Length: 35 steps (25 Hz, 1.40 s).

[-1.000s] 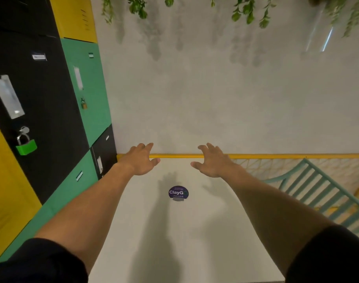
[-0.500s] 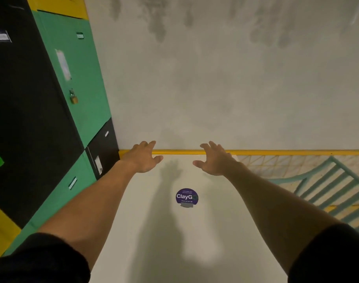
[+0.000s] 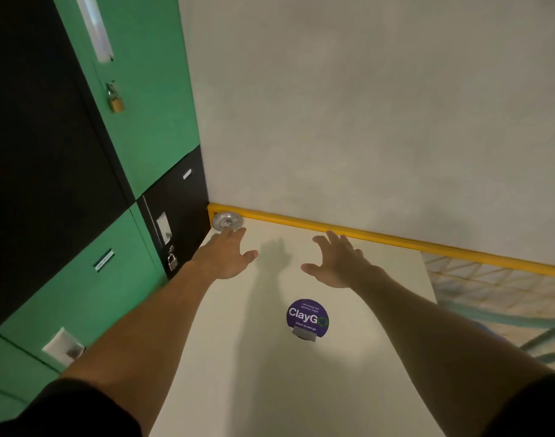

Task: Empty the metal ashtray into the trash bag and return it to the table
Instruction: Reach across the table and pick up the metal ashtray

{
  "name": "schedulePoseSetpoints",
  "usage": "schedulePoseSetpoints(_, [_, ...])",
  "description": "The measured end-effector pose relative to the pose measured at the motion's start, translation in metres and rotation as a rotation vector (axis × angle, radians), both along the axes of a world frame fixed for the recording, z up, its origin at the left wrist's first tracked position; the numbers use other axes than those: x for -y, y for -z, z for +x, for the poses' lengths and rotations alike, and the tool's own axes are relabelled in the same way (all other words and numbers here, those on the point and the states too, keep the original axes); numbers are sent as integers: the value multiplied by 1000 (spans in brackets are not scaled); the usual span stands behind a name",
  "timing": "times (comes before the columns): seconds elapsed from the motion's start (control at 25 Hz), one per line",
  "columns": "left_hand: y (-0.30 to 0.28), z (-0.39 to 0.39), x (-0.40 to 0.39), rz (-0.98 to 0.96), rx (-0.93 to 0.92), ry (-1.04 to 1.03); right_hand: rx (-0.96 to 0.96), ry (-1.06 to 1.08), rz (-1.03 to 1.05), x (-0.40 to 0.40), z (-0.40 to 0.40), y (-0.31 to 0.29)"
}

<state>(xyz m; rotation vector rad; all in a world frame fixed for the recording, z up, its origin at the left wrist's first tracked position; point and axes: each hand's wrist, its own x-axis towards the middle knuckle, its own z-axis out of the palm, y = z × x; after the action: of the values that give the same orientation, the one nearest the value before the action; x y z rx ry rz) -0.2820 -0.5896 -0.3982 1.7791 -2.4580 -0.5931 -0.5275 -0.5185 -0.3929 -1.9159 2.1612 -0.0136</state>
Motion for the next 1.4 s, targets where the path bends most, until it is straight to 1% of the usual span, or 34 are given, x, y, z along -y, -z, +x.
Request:
schedulePoseSetpoints(0.12, [30, 8, 28, 38, -11, -51, -5, -51, 29, 33, 15, 26])
schedulePoseSetpoints(0.24, [61, 15, 59, 65, -75, -91, 27, -77, 64, 70, 33, 52])
schedulePoseSetpoints(0.44, [109, 31, 116, 109, -209, -192, 66, -52, 126, 130, 50, 91])
schedulePoseSetpoints(0.8, [188, 42, 214, 163, -294, -298, 110, -39, 231, 220, 62, 169])
schedulePoseSetpoints(1.0, [219, 39, 259, 125, -333, -345, 121, -25, 301, 260, 60, 206])
schedulePoseSetpoints(1.12, [233, 35, 286, 119, -392, -492, 127, -20, 338, 276, 64, 226])
schedulePoseSetpoints(1.24, [242, 36, 308, 202, -484, -693, 134, -18, 403, 286, 67, 240])
schedulePoseSetpoints(1.32, [245, 33, 321, 222, -545, -770, 140, -20, 431, 292, 67, 247])
schedulePoseSetpoints(1.4, [246, 28, 331, 198, -595, -806, 149, -17, 443, 298, 67, 249])
